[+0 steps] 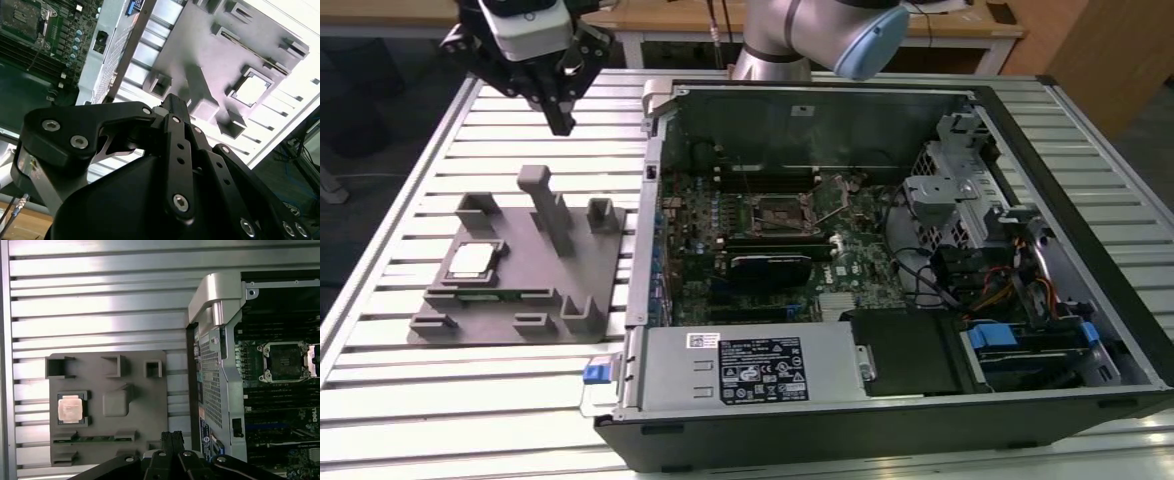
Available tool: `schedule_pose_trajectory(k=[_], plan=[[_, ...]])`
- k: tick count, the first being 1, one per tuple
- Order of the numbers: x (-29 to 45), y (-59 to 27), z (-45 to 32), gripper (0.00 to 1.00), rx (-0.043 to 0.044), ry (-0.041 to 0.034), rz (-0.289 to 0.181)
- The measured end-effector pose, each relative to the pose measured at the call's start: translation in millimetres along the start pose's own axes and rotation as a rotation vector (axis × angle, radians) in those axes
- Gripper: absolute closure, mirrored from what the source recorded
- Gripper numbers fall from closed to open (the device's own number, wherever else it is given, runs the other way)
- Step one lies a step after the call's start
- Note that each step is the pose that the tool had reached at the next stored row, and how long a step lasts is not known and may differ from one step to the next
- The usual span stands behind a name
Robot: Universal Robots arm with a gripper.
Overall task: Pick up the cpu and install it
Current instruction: 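Reach for the cpu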
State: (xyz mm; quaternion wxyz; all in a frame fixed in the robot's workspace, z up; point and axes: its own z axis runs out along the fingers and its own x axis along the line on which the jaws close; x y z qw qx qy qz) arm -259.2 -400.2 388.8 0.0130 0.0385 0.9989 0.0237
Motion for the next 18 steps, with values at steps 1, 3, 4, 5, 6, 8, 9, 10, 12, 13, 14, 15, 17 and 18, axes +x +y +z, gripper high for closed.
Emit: schedule_pose_trajectory(k=[1,3,4,5,6,8,9,10,12,13,14,15,17,18], plan=[[0.8,-0.1,0.3,0.89,-0.0001,0.0000,0.000],[2.6,-0.3,0.8,0.89,0.0001,0.0001,0.000],[3.7,-0.3,1.2,0.89,0.0000,0.0000,0.000],[4.7,-0.4,1.5,0.89,0.0000,0.0000,0.000],[5.8,-0.5,1.8,0.89,0.0000,0.0000,0.000],[8.1,-0.7,2.4,0.89,0.0000,0.0000,0.000],[9.2,-0.8,2.7,0.89,0.0000,0.0000,0.000],[10.3,-0.9,3.1,0.89,0.0000,0.0000,0.000],[12.5,-1.1,3.8,0.89,0.0000,0.0000,0.000],[13.5,-1.2,4.2,0.89,0.0000,0.0000,0.000],[14.4,-1.3,4.6,0.89,-0.0001,-0.0001,0.000],[15.3,-1.4,5.1,0.89,-0.0001,-0.0001,0.000],[16.9,-1.6,5.9,0.89,-0.0001,-0.0001,0.000],[17.8,-1.7,6.3,0.89,0.0000,0.0000,0.000]])
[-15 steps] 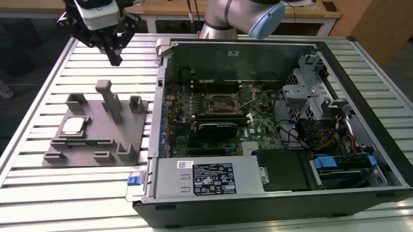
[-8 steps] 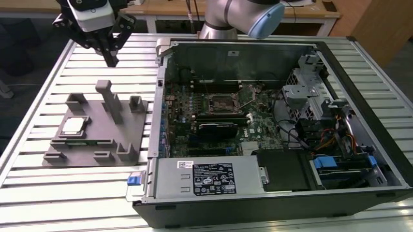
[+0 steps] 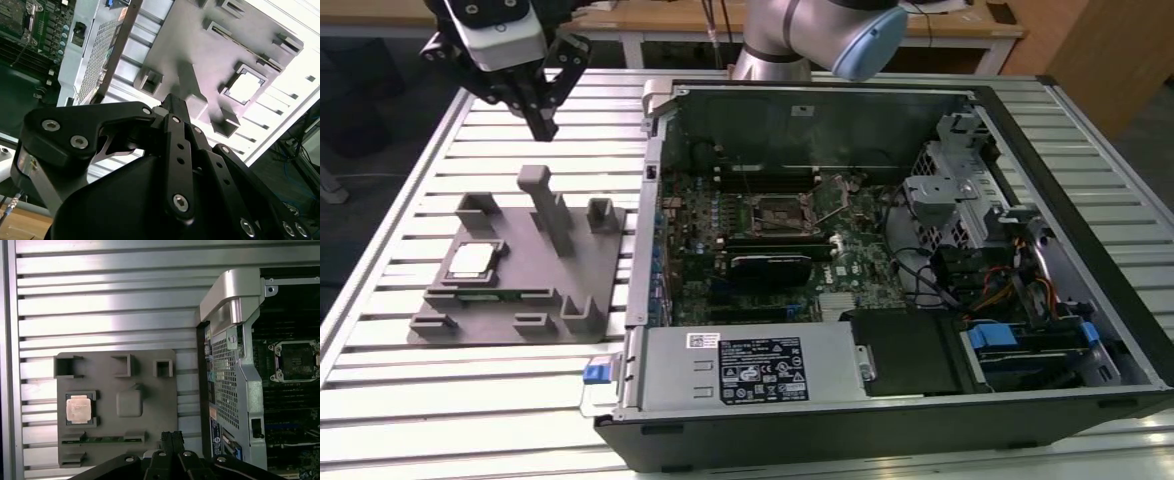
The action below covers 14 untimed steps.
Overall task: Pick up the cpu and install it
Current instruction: 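Reach for the cpu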
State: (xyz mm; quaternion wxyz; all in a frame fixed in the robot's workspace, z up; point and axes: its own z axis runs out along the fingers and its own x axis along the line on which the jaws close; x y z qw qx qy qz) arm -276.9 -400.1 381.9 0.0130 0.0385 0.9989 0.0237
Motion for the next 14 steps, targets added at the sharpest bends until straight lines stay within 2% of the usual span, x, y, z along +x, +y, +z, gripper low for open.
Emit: schedule_pose_trajectory(k=[14], plan=[[15.9,-1.5,7.0,0.89,-0.0001,-0.0001,0.000]])
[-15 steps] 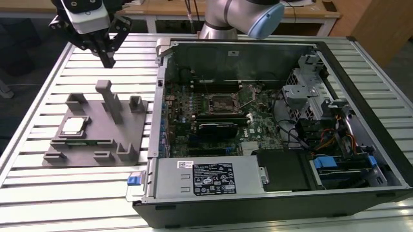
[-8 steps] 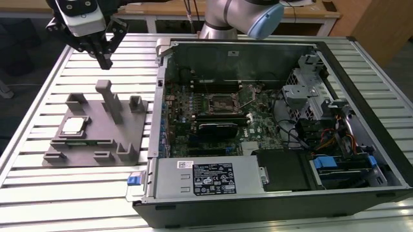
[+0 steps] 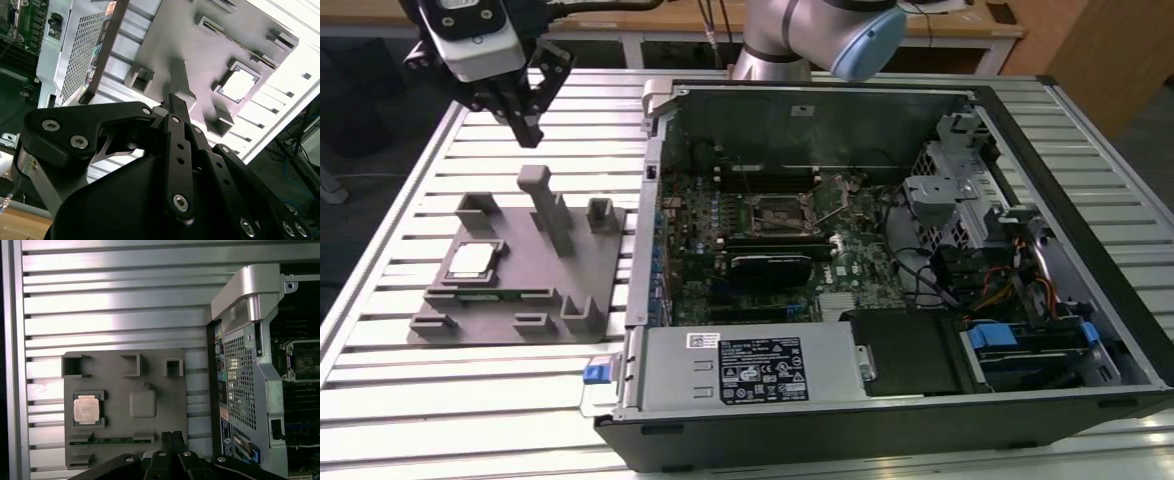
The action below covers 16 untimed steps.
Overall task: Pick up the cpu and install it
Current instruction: 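Reach for the cpu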
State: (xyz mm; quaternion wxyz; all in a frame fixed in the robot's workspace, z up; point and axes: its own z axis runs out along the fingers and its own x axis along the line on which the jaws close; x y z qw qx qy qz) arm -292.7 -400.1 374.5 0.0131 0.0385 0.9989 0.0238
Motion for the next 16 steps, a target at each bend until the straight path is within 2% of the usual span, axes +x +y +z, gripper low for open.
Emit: schedule_pose_trajectory(k=[16], plan=[[8.1,-1.0,6.5,0.89,0.0001,0.0002,0.000]])
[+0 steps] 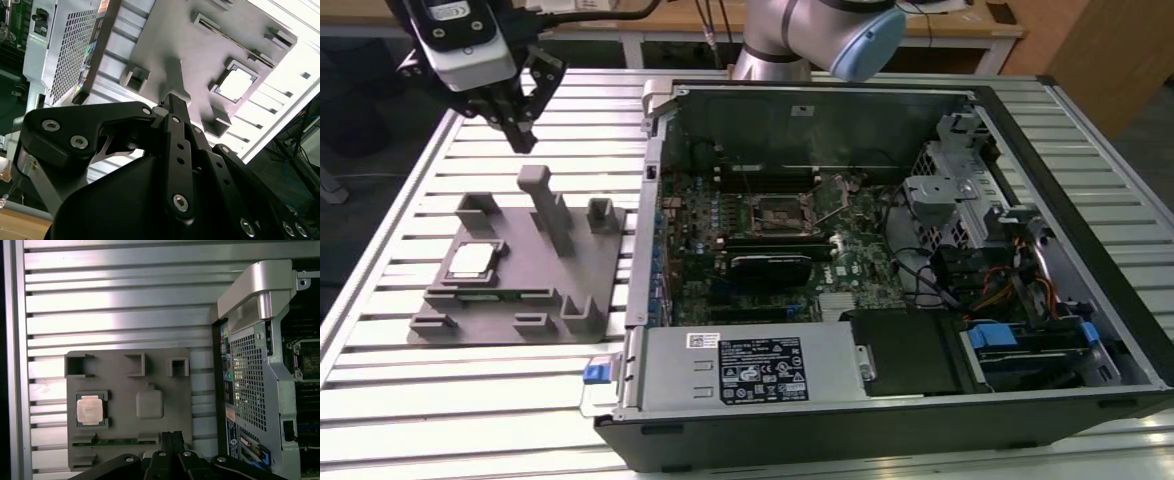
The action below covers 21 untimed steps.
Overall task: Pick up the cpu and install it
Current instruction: 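Reach for the cpu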
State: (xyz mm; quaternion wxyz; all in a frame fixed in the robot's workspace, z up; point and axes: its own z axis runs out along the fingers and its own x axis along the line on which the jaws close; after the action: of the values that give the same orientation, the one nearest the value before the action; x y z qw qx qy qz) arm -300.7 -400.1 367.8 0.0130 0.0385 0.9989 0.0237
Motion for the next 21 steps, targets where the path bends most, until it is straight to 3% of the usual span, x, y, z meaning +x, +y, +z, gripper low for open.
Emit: schedule_pose_trajectory(k=[21], plan=[[22.0,-1.7,16.3,0.89,0.0005,0.0000,0.000]])
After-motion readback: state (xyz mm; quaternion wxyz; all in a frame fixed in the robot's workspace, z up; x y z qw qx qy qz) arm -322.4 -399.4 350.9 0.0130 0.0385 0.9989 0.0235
